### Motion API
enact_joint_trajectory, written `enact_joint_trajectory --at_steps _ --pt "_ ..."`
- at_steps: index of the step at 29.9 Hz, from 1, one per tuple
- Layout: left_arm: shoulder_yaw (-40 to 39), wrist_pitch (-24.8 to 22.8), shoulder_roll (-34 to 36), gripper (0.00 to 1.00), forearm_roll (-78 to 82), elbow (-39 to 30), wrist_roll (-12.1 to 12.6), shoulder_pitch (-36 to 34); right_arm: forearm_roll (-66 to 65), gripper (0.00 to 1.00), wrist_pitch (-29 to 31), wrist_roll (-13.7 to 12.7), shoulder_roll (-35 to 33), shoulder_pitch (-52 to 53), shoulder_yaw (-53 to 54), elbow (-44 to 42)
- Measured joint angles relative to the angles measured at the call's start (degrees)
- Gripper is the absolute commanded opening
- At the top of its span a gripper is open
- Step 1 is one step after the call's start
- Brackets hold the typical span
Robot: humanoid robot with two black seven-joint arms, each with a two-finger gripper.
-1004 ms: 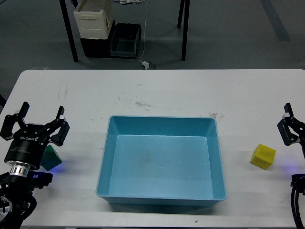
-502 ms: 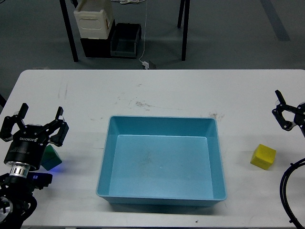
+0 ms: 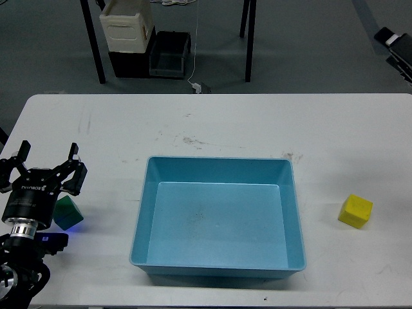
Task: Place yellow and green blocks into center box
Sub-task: 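Raise the right gripper up and away from the yellow cube, then lower the right gripper onto the yellow cube and close it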
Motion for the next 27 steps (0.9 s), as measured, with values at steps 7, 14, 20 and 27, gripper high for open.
enact_joint_trajectory --at_steps 7,14,20,27 --pt "0.0 0.0 0.1 1.0 -0.1 0.0 -0.1 -0.2 -9.2 1.0 0.7 13.8 -5.5 11.9 -16.1 -1.9" --pt "-0.5 0.0 0.0 1.0 -0.1 0.2 -0.1 -0.2 -14.3 1.0 9.5 14.9 -9.2 25.1 -31.7 -1.1" --pt "-0.8 0.0 0.0 1.0 -0.1 0.8 -0.1 -0.1 -23.0 1.0 10.0 14.9 -12.8 31.1 -43.7 1.2" --pt "-0.8 -0.1 0.0 1.0 -0.1 1.4 -0.1 -0.3 -30.5 1.0 10.1 14.9 -14.2 32.2 -55.4 2.7"
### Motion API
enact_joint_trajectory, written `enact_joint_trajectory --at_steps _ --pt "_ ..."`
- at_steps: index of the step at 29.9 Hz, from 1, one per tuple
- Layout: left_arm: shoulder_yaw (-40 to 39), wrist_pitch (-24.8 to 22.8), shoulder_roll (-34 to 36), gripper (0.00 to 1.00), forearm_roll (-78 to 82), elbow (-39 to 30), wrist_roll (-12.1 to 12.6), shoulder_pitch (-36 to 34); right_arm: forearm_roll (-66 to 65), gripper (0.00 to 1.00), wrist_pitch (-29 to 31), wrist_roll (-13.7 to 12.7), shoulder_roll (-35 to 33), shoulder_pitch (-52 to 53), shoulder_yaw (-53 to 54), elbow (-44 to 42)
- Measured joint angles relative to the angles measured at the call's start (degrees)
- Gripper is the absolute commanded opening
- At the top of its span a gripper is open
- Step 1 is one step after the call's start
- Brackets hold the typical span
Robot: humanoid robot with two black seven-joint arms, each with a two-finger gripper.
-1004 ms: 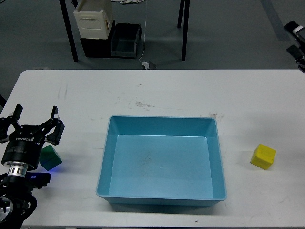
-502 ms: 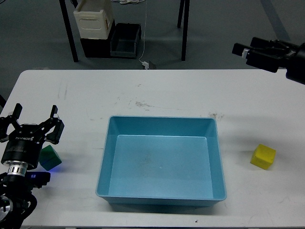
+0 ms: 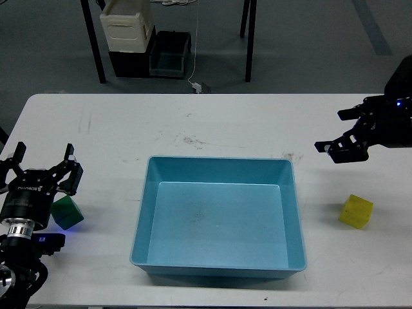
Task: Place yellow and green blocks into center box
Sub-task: 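Lower the right gripper onto the yellow cube and close it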
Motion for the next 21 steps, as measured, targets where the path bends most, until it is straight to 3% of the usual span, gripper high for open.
enact_joint_trajectory --at_steps 21 --pt "0.0 0.1 0.0 1.0 -0.1 0.5 0.0 -0.3 -4.1 1.0 0.0 0.0 -1.0 -0.9 -13.6 -2.8"
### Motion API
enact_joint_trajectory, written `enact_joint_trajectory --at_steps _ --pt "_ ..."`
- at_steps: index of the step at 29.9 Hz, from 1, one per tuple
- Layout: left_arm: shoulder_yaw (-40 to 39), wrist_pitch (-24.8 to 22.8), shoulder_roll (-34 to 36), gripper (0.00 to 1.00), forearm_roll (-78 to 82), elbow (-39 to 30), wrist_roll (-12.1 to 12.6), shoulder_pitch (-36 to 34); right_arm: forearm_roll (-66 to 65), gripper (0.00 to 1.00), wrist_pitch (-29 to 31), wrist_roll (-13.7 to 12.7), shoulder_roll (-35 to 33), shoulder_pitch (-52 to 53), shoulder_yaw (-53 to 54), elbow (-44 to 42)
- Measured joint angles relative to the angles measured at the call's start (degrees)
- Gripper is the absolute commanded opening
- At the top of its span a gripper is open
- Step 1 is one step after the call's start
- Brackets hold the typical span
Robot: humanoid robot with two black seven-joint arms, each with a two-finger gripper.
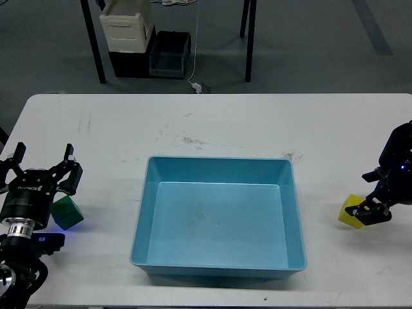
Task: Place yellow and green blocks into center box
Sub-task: 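Lower the right gripper onto the yellow cube and close it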
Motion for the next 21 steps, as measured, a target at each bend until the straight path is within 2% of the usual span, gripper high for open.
enact_joint_trajectory --at_steps 16,20,21 --pt "0.0 0.0 0.0 1.0 0.0 0.4 -0.1 0.0 0.0 0.98 0.0 0.0 6.2 -0.6 -3.6 -7.0" --pt "0.0 0.0 0.0 1.0 0.0 0.4 -0.1 0.0 0.0 0.95 0.0 0.0 7.0 -1.3 -3.7 -7.4" --pt "0.0 0.0 0.0 1.0 0.0 0.4 -0.1 0.0 0.0 0.92 0.0 0.0 7.0 -1.5 -3.7 -7.4"
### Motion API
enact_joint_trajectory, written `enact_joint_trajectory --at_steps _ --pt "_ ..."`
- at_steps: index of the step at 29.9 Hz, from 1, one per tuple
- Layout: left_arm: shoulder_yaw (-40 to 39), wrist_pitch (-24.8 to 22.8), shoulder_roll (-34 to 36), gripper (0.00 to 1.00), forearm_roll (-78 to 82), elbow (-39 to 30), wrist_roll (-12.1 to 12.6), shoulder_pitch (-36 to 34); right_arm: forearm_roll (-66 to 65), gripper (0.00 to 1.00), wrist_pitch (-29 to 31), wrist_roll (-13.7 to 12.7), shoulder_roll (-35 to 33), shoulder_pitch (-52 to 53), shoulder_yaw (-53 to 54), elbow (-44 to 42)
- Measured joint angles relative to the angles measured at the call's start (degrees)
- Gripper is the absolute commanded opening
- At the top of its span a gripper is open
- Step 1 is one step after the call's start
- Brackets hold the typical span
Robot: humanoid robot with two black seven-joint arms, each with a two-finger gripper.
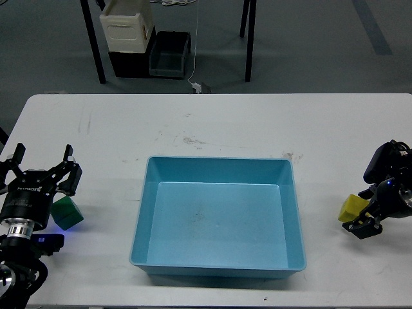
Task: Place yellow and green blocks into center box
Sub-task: 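Lower the right gripper onto the yellow cube and close it, then lift the yellow cube with the right gripper toward the tub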
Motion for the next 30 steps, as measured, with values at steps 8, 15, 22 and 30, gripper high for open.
enact_joint_trajectory --at_steps 8,15,22,30 --pt "0.0 0.0 0.0 1.0 0.0 0.0 0.0 0.1 0.0 0.45 0.0 0.0 0.0 -0.3 0.0 -0.4" --pt "-0.2 0.0 0.0 1.0 0.0 0.3 0.0 0.0 0.0 0.08 0.0 0.0 0.1 -0.3 0.1 -1.3" --pt "-0.5 0.0 0.0 1.0 0.0 0.7 0.0 0.0 0.0 0.02 -0.1 0.0 -0.2 2.0 3.7 -1.1" --pt "-1.1 0.0 0.0 1.0 0.0 0.8 0.0 0.0 2.6 0.02 -0.5 0.0 -1.5 11.6 11.1 0.1"
